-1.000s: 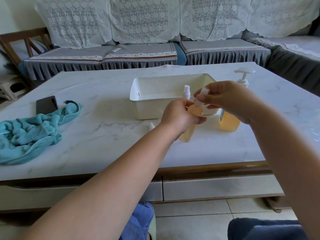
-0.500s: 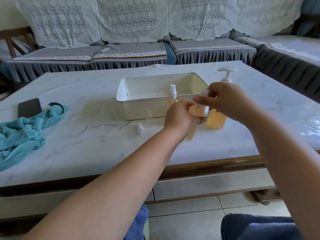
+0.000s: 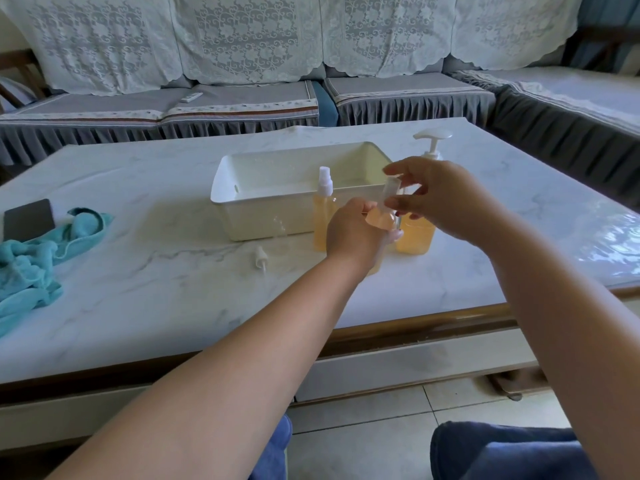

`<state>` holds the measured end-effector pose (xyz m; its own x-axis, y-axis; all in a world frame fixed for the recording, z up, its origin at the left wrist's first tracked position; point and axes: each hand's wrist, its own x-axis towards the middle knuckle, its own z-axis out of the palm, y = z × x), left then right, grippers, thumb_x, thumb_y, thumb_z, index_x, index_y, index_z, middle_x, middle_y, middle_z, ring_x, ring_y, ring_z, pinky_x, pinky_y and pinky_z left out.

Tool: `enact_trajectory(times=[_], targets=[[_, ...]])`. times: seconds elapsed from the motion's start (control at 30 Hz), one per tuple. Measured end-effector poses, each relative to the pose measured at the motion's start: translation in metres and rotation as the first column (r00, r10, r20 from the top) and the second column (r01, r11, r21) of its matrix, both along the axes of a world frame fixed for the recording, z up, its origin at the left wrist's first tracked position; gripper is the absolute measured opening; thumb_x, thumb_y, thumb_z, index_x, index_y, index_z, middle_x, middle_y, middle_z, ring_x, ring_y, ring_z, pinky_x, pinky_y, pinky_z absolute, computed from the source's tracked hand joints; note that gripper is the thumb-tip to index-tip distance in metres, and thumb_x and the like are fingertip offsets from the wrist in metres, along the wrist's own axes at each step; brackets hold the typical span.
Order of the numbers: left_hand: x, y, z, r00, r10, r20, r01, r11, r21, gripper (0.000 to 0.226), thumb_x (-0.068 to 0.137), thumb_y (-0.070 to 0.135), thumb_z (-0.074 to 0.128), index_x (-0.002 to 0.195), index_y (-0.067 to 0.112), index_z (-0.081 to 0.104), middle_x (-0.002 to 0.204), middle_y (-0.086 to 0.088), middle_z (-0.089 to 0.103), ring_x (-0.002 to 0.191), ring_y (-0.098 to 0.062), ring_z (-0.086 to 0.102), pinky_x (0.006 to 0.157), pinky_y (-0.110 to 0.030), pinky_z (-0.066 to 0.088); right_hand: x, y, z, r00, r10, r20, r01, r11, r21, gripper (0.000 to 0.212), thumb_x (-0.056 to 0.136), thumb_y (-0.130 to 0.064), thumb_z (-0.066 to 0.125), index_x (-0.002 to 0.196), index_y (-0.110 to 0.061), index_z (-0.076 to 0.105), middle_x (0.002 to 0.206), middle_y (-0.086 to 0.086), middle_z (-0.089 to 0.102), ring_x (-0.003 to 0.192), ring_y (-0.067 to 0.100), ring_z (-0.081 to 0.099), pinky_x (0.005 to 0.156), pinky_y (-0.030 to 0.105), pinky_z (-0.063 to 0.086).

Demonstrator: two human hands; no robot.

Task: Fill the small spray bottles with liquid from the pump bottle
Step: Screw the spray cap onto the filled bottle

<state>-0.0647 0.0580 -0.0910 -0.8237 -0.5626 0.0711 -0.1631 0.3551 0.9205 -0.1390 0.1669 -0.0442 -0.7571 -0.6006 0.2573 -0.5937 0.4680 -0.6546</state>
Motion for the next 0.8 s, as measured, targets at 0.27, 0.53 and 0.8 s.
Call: enact_trajectory(times=[0.27, 0.53, 0.8], targets=[[-0.005, 0.001, -0.002, 1.000, 0.014, -0.007, -0.014, 1.000, 0.027, 0.041, 0.074, 0.020, 0.081, 0.107, 0.019, 0.057, 0.104, 0.005, 0.065, 0.098, -0.017, 0.062, 0.086, -0.031, 0.050, -0.005, -0.003, -0.015, 0.994, -0.052, -0.098, 0.048, 0.998, -0.035, 0.038, 0.079, -0.029, 0.078, 0.115, -0.028, 0.066, 0.098, -0.011, 0.068, 0.075, 0.012, 0.063, 0.082, 0.037, 0.054], [-0.009, 0.003, -0.004, 0.999, 0.032, 0.000, -0.032, 0.999, 0.009, 0.044, 0.074, 0.025, 0.081, 0.112, 0.019, 0.058, 0.107, 0.005, 0.066, 0.097, -0.014, 0.062, 0.086, -0.029, 0.051, -0.010, -0.002, -0.019, 0.992, -0.101, -0.076, 0.090, 0.987, -0.137, 0.033, 0.082, -0.030, 0.076, 0.112, -0.036, 0.066, 0.088, -0.009, 0.067, 0.060, 0.016, 0.065, 0.074, 0.044, 0.057], [-0.009, 0.004, -0.002, 0.999, 0.037, 0.001, -0.037, 0.999, 0.016, 0.047, 0.075, 0.025, 0.080, 0.115, 0.020, 0.056, 0.110, 0.007, 0.063, 0.101, -0.015, 0.060, 0.085, -0.027, 0.049, -0.009, -0.003, -0.020, 0.995, -0.055, -0.078, 0.049, 0.996, -0.080, 0.044, 0.083, -0.020, 0.077, 0.121, -0.034, 0.063, 0.097, -0.007, 0.067, 0.055, 0.013, 0.066, 0.068, 0.035, 0.058]])
